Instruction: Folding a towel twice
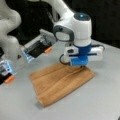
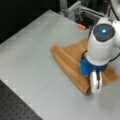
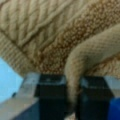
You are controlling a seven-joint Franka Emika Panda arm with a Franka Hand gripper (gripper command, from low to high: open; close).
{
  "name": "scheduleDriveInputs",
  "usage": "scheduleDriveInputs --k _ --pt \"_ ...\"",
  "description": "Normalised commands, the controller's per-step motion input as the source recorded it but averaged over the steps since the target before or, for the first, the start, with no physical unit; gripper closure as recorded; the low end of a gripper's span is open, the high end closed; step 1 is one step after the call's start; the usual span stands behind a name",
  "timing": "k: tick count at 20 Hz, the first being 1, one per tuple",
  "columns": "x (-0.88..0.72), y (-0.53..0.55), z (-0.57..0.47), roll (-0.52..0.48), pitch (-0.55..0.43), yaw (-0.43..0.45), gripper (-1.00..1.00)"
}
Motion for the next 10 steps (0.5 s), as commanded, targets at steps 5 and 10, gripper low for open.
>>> scheduleDriveInputs --k 5,10 --pt "-0.37 0.04 -0.11 0.121 -0.038 -0.147 1.0" --pt "-0.46 0.09 -0.04 0.133 0.004 -0.116 1.0"
